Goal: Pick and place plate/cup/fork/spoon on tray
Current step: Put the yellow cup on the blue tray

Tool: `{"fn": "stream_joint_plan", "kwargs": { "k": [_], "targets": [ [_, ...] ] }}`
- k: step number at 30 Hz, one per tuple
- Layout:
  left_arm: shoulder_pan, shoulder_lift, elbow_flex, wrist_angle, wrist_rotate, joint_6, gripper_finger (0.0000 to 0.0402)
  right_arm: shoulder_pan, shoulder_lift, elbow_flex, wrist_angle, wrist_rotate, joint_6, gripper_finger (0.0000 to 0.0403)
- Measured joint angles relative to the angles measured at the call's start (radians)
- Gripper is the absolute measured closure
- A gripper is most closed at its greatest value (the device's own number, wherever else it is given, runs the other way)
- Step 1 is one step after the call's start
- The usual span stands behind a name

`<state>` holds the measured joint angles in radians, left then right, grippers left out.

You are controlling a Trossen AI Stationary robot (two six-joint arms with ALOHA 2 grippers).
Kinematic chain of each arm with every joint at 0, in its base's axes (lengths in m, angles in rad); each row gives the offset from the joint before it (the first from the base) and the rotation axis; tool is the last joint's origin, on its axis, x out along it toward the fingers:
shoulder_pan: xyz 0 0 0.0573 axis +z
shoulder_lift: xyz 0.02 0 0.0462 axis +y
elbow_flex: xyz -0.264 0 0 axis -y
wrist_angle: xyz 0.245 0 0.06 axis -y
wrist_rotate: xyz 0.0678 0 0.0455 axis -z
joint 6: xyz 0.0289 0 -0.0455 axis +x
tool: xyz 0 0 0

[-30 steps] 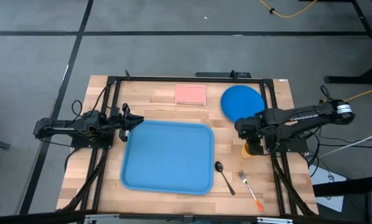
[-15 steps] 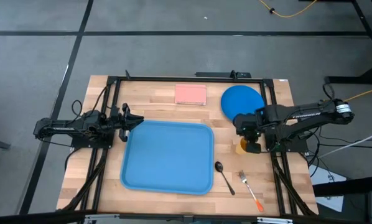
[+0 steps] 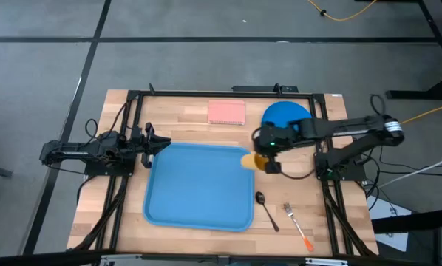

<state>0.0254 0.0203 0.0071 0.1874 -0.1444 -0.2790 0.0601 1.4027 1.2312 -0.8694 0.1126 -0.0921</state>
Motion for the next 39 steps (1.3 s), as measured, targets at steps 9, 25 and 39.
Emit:
{"fn": "stream_joint_plan", "kwargs": {
  "k": [9, 25, 39],
  "targets": [
    [0.0, 0.0, 0.0, 0.0, 0.0, 0.0, 0.0347, -0.063, 0.295, 0.177, -0.04, -0.075, -0.078, 0.0401],
    [0.0, 0.0, 0.0, 0.0, 0.0, 0.0, 0.0347, -0.087, 0.395, 0.185, 0.029, -0.143, -0.198, 0.0373],
    [0.0, 0.0, 0.0, 0.0, 0.0, 0.0, 0.0347, -0.094, 0.397, 0.129, 0.063, -0.167, -0.148, 0.0358]
  ]
}}
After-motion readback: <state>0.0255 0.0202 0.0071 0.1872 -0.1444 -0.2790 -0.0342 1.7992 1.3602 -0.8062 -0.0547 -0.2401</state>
